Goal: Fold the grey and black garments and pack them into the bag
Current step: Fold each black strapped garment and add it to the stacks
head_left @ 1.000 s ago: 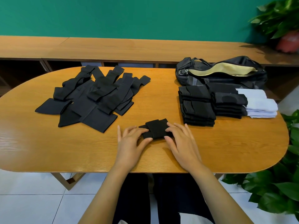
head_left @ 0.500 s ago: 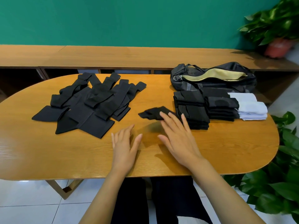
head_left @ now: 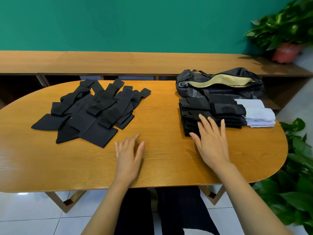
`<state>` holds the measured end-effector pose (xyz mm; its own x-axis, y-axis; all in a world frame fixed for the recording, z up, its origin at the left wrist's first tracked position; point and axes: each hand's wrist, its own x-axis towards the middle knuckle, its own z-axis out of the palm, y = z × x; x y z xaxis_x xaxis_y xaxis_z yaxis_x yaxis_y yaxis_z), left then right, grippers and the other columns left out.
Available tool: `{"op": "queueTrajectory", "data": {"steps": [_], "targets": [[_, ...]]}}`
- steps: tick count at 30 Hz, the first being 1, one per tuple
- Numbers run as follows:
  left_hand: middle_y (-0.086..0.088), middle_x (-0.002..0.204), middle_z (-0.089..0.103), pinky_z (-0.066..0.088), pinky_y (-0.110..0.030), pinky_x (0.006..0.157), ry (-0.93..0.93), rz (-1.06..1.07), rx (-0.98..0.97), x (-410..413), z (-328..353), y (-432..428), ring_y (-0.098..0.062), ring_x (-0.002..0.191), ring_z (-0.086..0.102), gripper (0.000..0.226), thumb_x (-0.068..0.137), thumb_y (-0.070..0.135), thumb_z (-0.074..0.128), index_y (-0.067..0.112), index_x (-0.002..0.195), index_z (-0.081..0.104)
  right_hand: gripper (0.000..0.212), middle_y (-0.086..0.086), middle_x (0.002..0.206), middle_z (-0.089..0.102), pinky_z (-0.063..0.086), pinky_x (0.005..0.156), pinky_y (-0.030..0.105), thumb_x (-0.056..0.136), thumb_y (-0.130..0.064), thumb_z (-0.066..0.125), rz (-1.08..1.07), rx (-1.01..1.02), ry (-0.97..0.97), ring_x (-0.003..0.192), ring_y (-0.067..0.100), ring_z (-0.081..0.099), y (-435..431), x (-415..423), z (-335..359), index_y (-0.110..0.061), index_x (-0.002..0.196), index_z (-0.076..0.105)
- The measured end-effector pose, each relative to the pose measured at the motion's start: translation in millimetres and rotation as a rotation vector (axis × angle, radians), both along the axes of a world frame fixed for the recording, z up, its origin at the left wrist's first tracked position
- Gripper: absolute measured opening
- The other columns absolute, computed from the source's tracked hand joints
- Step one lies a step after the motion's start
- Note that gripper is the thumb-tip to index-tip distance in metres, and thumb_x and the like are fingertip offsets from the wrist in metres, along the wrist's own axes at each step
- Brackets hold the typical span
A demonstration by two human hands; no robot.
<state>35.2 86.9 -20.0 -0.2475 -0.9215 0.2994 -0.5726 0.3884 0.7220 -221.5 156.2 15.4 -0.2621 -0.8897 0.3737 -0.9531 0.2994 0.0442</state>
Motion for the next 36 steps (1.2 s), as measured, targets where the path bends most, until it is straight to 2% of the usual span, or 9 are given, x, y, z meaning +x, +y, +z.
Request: {"op": "queueTrajectory", "data": {"steps": [4,9,12,15,18,24,29,33,36], "targets": [[0.01,0.127,0.053,0.008,-0.049,0.12,-0.005,-0.003,0.009,0,0,0,-0.011,0.129,0.037,0.054,0.095,0.055,0.032,0.025,0.137,0.049,0.073,0.007,0.152,0.039,0.0,0.118,0.052,0.098,-0.059,0.015,-0.013,0.031,0.006,0.142,0.027,0.032,0,1,-1,-0.01,0.135,0.055],[0.016,0.123,0.049,0.006,-0.048,0.12,-0.008,-0.005,0.012,0,0,0,-0.009,0.129,0.037,0.056,0.097,0.06,0.03,0.025,0.137,0.05,0.071,0.011,0.153,0.036,0.005,0.119,0.054,0.096,-0.063,0.016,0.023,0.02,-0.045,0.145,0.029,0.024,-1,4,4,-0.018,0.136,0.053],[0.016,0.124,0.05,0.006,-0.048,0.12,-0.001,-0.009,0.016,0,0,1,-0.009,0.129,0.037,0.057,0.097,0.06,0.029,0.024,0.136,0.05,0.069,0.008,0.157,0.029,0.008,0.119,0.056,0.095,-0.064,0.018,0.088,0.046,-0.053,0.147,0.03,0.018,-7,10,7,-0.023,0.145,0.04],[0.013,0.125,0.052,0.006,-0.048,0.12,0.006,-0.007,0.021,0,1,2,-0.009,0.129,0.037,0.056,0.095,0.056,0.03,0.024,0.136,0.05,0.073,0.003,0.161,0.021,0.006,0.118,0.058,0.092,-0.067,0.007,0.098,0.141,-0.023,0.148,0.033,0.014,-16,14,7,-0.031,0.152,0.025],[0.01,0.127,0.054,0.004,-0.046,0.121,0.015,-0.007,0.029,1,1,2,-0.009,0.13,0.038,0.057,0.094,0.056,0.03,0.023,0.136,0.051,0.078,0.002,0.161,0.019,0.004,0.118,0.059,0.088,-0.068,-0.001,0.046,0.182,-0.027,0.148,0.034,0.014,-21,15,2,-0.032,0.154,0.019],[0.012,0.124,0.054,0.003,-0.045,0.121,0.007,-0.016,0.022,1,2,1,-0.007,0.127,0.039,0.055,0.095,0.054,0.031,0.022,0.134,0.054,0.073,0.006,0.158,0.028,0.008,0.118,0.058,0.093,-0.064,0.01,0.076,0.15,-0.037,0.146,0.034,0.02,-22,24,2,-0.026,0.151,0.03],[0.012,0.117,0.057,0.001,-0.046,0.121,0.039,0.019,0.011,0,-1,-2,-0.01,0.122,0.046,0.03,0.1,0.033,0.047,0.023,0.125,0.059,0.068,0.005,0.155,0.035,0.015,0.119,0.055,0.096,-0.058,0.014,0.188,0.143,-0.031,0.146,0.028,0.025,-26,47,4,-0.022,0.146,0.041],[0.009,0.115,0.06,-0.002,-0.045,0.121,-0.04,0.03,-0.099,8,4,-8,-0.012,0.118,0.049,0.026,0.098,0.025,0.054,0.022,0.122,0.061,0.069,0.002,0.156,0.033,0.008,0.121,0.05,0.095,-0.058,0.01,0.299,0.174,-0.055,0.147,0.024,0.021,-37,72,-1,-0.024,0.146,0.041],[0.002,0.125,0.057,-0.003,-0.048,0.121,-0.139,0.147,-0.175,31,7,-23,-0.018,0.126,0.044,0.03,0.097,0.025,0.054,0.019,0.125,0.06,0.061,0.0,0.157,0.032,0.001,0.121,0.047,0.099,-0.055,0.017,0.378,0.185,-0.096,0.148,0.021,0.018,-46,90,-5,-0.024,0.147,0.04]]}}
